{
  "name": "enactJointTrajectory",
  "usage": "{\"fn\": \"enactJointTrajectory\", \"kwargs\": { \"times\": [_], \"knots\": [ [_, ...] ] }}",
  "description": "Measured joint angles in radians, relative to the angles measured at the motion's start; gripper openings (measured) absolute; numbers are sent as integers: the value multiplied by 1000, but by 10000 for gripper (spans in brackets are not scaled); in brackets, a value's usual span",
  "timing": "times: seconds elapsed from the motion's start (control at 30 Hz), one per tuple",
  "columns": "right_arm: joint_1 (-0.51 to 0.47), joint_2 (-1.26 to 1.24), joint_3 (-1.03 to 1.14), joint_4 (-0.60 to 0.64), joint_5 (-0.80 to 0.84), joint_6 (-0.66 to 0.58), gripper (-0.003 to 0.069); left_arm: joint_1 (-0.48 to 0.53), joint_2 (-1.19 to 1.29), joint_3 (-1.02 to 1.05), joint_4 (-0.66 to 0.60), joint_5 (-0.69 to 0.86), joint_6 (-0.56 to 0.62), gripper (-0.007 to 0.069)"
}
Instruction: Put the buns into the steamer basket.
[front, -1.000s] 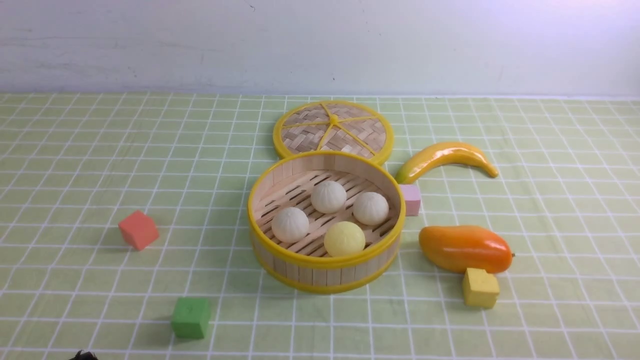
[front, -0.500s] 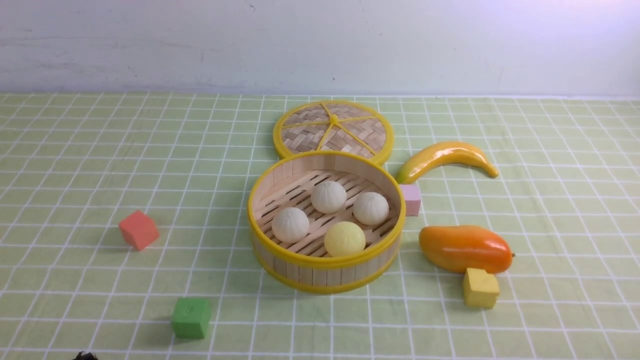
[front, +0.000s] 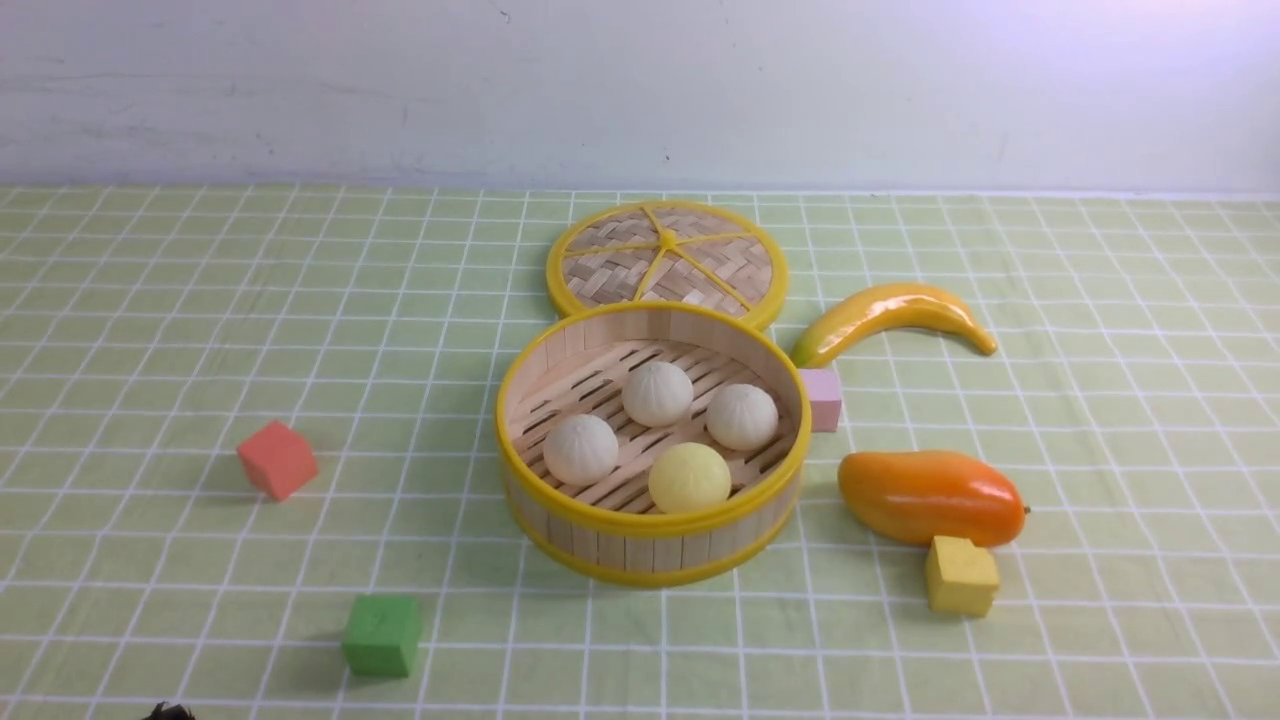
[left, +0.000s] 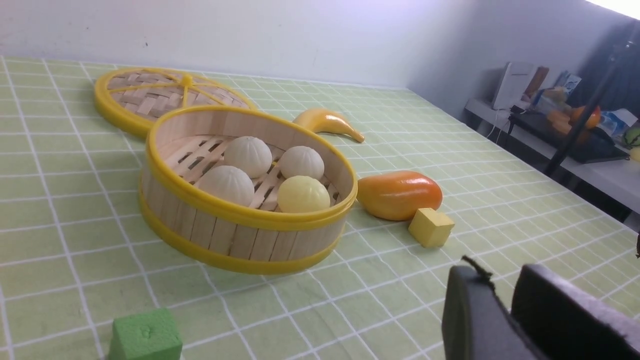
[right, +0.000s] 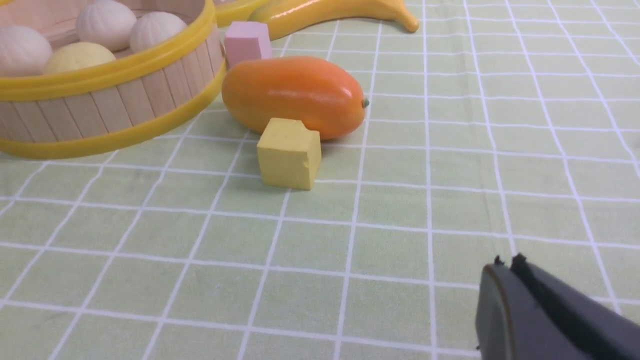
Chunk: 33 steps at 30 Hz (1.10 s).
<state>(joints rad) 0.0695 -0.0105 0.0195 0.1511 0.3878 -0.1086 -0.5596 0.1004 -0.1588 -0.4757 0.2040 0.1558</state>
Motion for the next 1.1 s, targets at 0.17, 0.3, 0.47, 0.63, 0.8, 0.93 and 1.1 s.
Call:
{"fn": "enactJointTrajectory", "kwargs": {
  "times": [0.17,0.3,0.47,0.63,0.8,0.93,1.1],
  "knots": [
    [0,0,0,0,0,0,-3,72,-5,48,9,-142,0,83],
    [0,0,0,1,0,0,1,283,-79,104,57,-167,-2,-13],
    [0,-1,0,2,0,0,2,480,-111,182,210,10,-168,-13],
    [0,-1,0,3,0,0,3,505,-111,190,369,169,-347,-13],
    [0,-1,0,3,0,0,11,505,-111,190,410,175,-473,-13],
    [0,-1,0,3,0,0,15,505,-111,190,410,173,-491,-13],
    [0,-1,0,3,0,0,23,505,-111,190,412,173,-494,-13]
  ]
}}
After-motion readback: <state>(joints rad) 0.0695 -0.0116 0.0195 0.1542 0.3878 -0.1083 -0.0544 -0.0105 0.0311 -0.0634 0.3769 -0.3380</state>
